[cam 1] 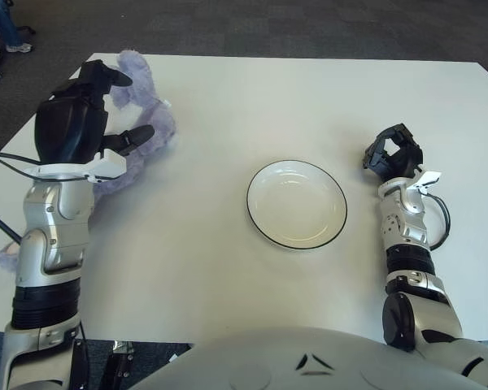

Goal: Put the doll into the plate.

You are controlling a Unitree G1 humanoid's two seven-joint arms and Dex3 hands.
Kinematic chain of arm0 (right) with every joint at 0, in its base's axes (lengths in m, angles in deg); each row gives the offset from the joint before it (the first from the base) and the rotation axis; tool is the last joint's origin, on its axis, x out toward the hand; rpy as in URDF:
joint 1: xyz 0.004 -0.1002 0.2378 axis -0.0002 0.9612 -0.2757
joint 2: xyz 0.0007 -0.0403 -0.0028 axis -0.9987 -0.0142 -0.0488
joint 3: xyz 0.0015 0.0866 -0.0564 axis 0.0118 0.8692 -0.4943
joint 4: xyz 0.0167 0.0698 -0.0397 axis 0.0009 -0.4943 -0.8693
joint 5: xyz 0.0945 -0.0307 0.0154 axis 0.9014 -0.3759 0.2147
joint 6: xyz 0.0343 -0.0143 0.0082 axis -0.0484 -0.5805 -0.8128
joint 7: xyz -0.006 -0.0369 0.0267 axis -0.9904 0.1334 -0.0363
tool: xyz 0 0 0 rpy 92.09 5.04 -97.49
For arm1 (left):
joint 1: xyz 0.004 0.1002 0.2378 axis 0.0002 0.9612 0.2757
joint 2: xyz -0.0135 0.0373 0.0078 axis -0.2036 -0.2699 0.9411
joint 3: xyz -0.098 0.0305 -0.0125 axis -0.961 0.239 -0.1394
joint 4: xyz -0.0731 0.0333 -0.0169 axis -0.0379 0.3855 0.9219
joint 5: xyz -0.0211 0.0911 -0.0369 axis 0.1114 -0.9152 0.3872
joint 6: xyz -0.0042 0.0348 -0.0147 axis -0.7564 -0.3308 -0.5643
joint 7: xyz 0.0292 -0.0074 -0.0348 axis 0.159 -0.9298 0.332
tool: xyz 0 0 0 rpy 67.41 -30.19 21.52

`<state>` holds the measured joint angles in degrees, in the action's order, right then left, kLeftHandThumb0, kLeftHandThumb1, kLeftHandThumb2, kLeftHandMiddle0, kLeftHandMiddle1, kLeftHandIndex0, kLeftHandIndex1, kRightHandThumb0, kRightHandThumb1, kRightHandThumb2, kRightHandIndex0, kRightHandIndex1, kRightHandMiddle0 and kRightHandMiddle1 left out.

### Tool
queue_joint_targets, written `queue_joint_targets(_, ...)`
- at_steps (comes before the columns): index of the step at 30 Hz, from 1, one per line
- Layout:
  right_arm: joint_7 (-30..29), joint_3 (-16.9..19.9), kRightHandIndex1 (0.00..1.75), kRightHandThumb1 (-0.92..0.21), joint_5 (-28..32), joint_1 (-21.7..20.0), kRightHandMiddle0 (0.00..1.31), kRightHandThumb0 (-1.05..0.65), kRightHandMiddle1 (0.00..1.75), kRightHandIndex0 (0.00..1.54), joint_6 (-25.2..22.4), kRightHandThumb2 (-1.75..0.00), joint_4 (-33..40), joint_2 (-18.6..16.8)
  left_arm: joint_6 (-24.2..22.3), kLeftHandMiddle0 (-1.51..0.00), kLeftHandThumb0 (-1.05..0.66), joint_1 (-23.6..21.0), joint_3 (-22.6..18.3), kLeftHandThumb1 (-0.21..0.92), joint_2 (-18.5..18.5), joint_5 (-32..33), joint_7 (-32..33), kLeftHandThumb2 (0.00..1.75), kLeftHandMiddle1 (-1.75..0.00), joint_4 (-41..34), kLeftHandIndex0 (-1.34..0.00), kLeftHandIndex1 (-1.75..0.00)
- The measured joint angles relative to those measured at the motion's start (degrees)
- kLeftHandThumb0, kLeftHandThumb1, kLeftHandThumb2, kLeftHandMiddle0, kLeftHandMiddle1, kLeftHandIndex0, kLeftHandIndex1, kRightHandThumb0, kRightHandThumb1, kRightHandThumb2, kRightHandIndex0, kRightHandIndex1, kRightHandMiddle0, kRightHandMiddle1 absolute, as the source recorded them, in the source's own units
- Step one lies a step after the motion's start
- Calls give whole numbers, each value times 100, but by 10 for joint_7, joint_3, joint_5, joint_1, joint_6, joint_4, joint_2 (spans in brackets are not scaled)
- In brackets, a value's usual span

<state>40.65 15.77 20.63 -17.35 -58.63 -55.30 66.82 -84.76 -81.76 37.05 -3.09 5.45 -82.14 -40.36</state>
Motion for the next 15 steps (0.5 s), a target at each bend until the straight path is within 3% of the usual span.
queue_joint_targets(3,3,0,175,-38,0,0,57,-46,175,120,0,-124,-1,1,-25,-14,-95,4,5,92,-2,-27,-7,45,-83,-2,0,-70)
queue_joint_targets(6,5,0,175,-38,1,0,57,-46,175,120,0,-124,-2,3,-45,-13,-96,7,10,92,-2,-48,-11,46,-68,-6,0,-63)
queue_joint_targets(15,6,0,175,-38,1,-2,57,-46,175,121,-1,-124,-4,6,-95,-9,-102,16,17,92,-2,-99,-31,54,-43,-23,0,-49)
